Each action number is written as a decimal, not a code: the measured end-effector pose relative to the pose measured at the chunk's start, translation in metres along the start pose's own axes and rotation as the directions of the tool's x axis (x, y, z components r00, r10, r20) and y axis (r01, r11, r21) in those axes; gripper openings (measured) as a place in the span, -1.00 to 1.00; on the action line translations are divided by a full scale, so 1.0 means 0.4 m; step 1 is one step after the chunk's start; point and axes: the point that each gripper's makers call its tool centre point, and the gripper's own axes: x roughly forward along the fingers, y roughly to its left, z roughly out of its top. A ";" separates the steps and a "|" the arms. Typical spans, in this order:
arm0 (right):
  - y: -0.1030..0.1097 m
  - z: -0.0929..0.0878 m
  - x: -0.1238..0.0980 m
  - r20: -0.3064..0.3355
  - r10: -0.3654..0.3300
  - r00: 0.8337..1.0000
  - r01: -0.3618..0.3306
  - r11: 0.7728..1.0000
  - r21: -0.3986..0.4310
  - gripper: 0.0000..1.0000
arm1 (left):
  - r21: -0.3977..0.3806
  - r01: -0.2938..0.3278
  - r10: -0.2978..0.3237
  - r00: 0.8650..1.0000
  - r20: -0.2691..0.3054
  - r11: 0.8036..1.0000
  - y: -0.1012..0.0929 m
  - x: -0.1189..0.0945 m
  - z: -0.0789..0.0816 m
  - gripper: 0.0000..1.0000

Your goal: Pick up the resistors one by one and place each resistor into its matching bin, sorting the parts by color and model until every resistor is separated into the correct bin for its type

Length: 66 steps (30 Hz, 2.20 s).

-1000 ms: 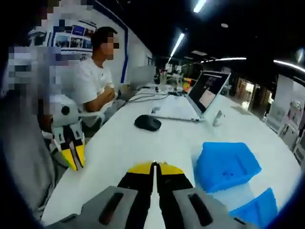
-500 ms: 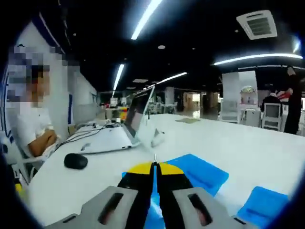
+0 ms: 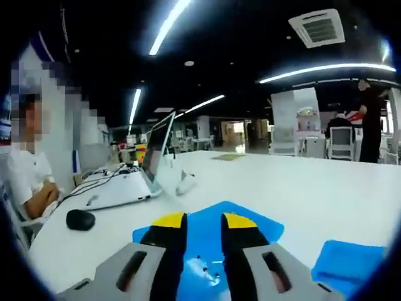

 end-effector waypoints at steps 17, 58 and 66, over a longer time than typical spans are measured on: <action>0.104 0.039 -0.171 -0.027 0.150 0.988 -0.152 0.985 -0.087 -0.60 | -0.007 -0.004 0.004 1.000 0.001 1.000 0.005 -0.001 -0.007 -0.80; 0.353 -0.358 -0.683 -0.902 0.329 0.281 -0.897 0.425 -0.124 -0.88 | -0.016 0.036 -0.036 0.999 -0.003 0.999 -0.033 0.000 -0.020 -0.80; 0.357 -0.339 -0.677 -0.871 0.380 0.312 -0.863 0.496 -0.092 -0.89 | -0.023 0.038 -0.038 0.999 -0.003 0.999 -0.029 0.001 -0.024 -0.80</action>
